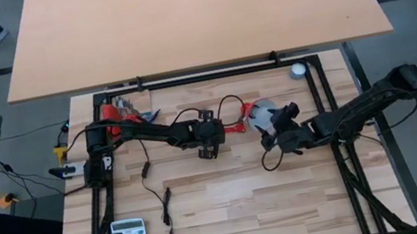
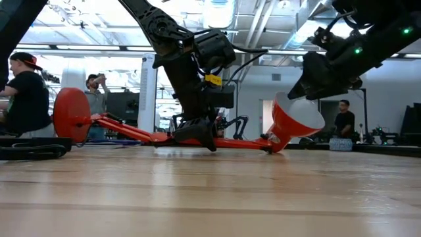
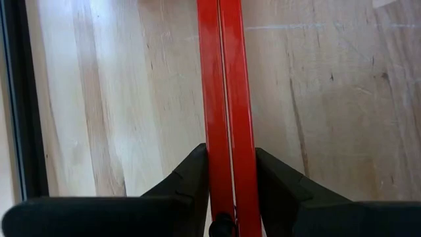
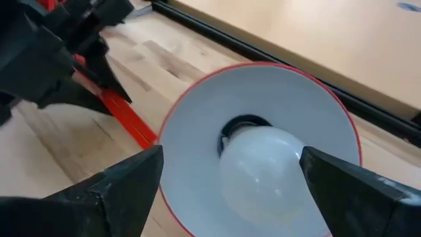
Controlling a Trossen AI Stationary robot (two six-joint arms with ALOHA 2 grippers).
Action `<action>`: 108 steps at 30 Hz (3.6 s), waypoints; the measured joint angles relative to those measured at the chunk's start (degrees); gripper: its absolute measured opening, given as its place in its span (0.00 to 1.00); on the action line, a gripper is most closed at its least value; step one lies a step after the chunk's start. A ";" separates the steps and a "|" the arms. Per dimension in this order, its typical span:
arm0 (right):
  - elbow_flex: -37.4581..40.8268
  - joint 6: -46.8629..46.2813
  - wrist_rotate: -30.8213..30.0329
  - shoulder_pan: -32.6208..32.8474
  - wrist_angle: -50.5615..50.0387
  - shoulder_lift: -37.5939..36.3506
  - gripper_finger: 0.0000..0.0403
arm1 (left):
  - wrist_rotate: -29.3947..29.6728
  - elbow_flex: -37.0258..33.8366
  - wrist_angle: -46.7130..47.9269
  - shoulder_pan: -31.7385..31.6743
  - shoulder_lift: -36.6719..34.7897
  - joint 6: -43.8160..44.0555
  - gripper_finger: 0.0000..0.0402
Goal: Screw lightbulb
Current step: Remove the lightbulb from the lamp
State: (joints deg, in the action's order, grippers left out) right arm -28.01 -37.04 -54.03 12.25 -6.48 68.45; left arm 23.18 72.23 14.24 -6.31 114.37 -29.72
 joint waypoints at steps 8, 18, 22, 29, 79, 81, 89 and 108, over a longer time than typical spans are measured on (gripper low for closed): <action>-1.04 3.68 -0.12 1.77 -1.65 0.09 0.92 | 0.01 0.00 0.02 0.02 0.00 0.00 0.23; -1.29 -2.79 -1.29 -2.01 -9.06 0.26 0.92 | -0.24 -0.02 0.00 0.02 0.00 0.20 0.23; -1.29 -0.79 1.88 -3.86 -6.74 0.26 0.92 | -0.34 -0.02 -0.07 0.02 0.00 0.20 0.23; -1.29 -0.70 8.55 -6.97 -6.28 0.26 0.91 | -0.44 -0.02 -0.24 0.02 0.00 0.21 0.23; -1.25 52.82 13.71 -10.72 -2.84 0.26 0.89 | -0.85 -0.07 -0.90 0.12 0.00 0.40 0.23; -1.25 47.77 11.78 -9.40 -3.31 0.28 0.92 | -0.86 -0.07 -1.07 0.11 0.00 0.40 0.23; -1.25 22.32 5.20 -2.65 -5.06 0.15 0.95 | -1.90 -0.07 -1.17 -0.04 0.00 0.83 0.23; 1.77 -3.05 1.96 -1.40 -6.81 0.11 0.94 | -1.88 0.00 -0.81 -0.07 0.00 0.52 0.23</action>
State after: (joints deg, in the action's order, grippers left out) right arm -26.24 -40.09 -52.07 10.85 -13.29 68.55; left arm 21.30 72.23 13.43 -6.37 114.37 -29.19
